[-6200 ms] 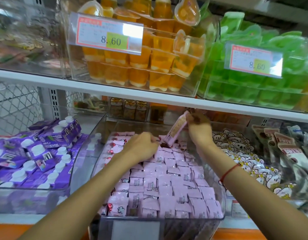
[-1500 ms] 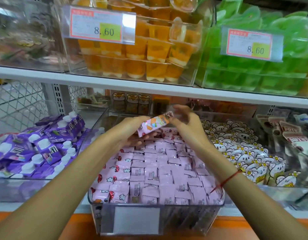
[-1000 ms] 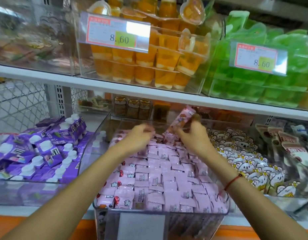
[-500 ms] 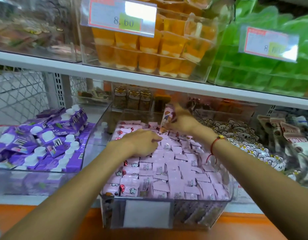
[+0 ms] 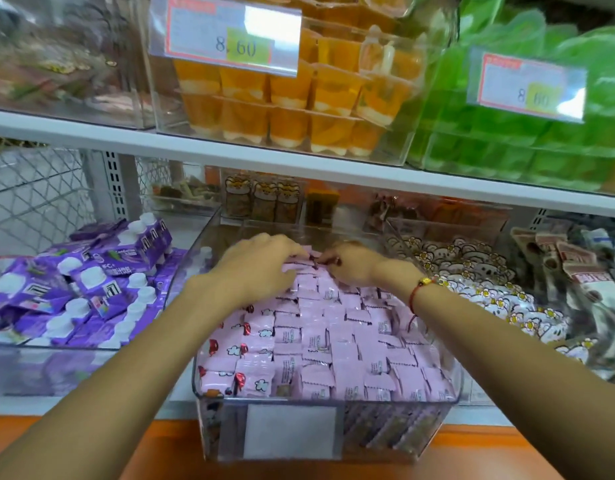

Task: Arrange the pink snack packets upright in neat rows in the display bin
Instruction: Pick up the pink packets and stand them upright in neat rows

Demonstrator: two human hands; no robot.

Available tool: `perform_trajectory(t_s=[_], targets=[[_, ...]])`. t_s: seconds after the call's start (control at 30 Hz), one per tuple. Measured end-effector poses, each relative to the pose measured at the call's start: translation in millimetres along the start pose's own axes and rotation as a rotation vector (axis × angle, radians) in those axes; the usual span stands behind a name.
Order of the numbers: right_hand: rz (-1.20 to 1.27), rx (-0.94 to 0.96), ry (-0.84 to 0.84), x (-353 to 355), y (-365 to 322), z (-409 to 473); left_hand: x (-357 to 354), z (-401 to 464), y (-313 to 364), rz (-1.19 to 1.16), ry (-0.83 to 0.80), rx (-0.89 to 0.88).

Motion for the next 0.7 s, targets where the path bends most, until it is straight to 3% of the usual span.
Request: perform_trajectory(t_s=[0.1, 0.17, 0.33, 0.43, 0.7], targets=[[-0.047, 0.031, 0.192, -2, -2, -1, 20, -31, -9, 0.193, 0.396, 0.152], [-0.076, 0.065, 0.299, -5, -5, 2, 22, -52, -17, 0.158, 0.519, 0.226], [0.02, 0.07, 0.178, -4, -13, 15, 4, -70, -35, -0.047, 0.384, 0.391], [0.002, 0.068, 0.15, 3, -17, 17, -6, -70, -43, -0.181, 0.293, 0.398], [-0.048, -0.005, 0.26, 1, -25, 17, -11, -69, -52, -0.243, 0.357, 0.405]])
Point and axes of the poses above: each hand's wrist, its own z-axis towards the middle knuckle, its own x-axis out of the back of the hand, y = z × x, the point moved 3 cm from there along z, towards the middle knuckle, and after that the axes turned 13 degrees about -y, right-handed, at the moved point
